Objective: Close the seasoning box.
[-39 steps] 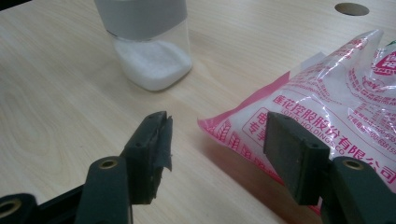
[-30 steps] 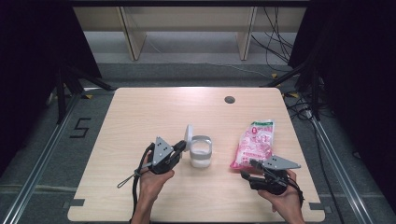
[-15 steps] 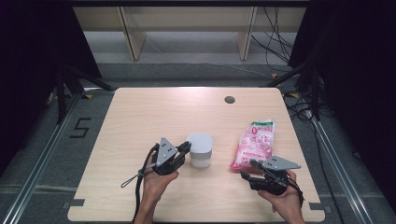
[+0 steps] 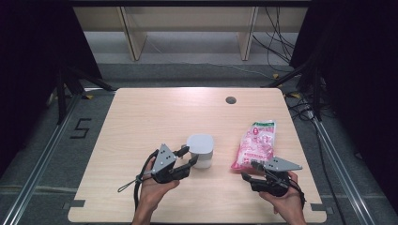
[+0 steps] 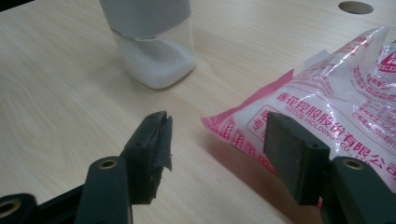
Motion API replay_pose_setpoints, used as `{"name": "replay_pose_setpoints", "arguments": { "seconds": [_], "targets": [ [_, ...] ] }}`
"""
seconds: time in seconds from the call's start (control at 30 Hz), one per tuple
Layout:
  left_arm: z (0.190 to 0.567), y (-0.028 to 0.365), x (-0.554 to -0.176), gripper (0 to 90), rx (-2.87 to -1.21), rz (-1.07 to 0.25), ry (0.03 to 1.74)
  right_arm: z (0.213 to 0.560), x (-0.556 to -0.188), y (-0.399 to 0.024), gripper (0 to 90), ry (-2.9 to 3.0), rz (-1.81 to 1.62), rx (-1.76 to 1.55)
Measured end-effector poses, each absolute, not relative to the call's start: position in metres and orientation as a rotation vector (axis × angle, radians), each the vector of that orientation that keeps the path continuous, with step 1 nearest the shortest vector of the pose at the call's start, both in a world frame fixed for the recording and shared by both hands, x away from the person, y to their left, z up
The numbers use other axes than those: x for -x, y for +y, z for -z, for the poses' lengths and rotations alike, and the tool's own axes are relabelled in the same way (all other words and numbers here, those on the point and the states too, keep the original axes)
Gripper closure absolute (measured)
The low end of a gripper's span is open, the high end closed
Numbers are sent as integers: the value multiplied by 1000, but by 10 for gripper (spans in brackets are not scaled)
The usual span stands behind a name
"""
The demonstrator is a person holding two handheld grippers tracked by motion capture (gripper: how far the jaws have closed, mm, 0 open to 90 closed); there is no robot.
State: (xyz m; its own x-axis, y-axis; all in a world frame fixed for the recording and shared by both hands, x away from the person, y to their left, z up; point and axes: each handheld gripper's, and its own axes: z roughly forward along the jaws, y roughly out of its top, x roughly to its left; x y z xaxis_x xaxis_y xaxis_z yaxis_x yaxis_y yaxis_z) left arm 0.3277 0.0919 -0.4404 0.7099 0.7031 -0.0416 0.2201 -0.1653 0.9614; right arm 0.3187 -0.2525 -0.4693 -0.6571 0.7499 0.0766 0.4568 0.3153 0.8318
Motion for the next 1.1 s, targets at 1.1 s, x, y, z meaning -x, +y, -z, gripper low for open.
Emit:
{"name": "replay_pose_setpoints", "arguments": {
  "seconds": [1.1],
  "targets": [
    [467, 91, -302, 267, -1743, -483, 777, 472, -312, -247, 348, 2305, -1309, -1100]
  ]
}}
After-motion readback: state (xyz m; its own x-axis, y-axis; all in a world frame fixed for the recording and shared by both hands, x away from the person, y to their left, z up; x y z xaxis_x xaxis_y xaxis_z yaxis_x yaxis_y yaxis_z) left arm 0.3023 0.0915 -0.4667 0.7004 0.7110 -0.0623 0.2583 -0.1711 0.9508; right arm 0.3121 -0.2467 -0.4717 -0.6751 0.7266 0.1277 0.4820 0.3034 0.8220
